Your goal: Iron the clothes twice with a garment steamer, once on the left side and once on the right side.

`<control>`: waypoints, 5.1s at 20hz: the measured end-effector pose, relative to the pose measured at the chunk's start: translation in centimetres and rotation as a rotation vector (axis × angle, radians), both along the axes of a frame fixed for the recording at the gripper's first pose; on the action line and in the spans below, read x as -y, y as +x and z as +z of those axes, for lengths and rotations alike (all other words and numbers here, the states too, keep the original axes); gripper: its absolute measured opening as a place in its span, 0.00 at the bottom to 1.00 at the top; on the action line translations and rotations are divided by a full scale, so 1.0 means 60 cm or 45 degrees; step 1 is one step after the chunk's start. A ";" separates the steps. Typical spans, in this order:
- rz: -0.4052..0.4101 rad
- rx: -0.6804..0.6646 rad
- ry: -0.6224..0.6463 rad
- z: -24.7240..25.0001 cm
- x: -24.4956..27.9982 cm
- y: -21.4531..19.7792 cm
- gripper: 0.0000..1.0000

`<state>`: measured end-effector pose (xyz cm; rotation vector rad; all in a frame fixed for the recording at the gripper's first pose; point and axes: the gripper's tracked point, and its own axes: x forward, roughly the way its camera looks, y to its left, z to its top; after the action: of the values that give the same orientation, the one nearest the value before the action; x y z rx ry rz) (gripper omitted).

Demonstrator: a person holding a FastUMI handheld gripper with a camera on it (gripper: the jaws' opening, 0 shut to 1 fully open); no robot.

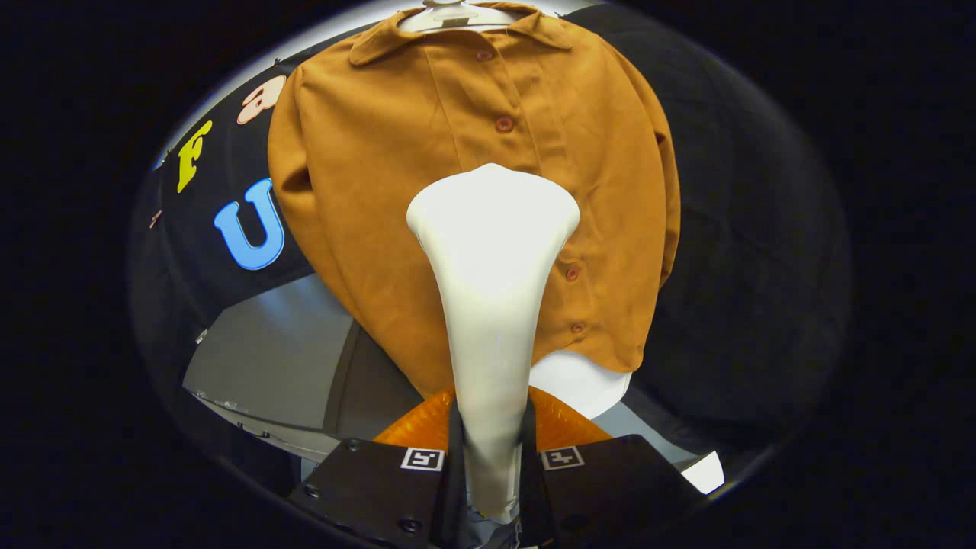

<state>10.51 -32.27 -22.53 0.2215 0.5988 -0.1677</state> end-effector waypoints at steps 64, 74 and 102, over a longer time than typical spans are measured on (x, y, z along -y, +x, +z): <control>-0.272 -0.081 -0.094 -0.015 0.155 -0.038 0.31; -0.154 0.266 -0.206 0.220 -0.072 -0.061 0.31; 0.186 0.524 -0.216 0.360 -0.585 -0.142 0.31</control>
<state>1.97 2.84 -0.91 0.0432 0.1881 -0.0281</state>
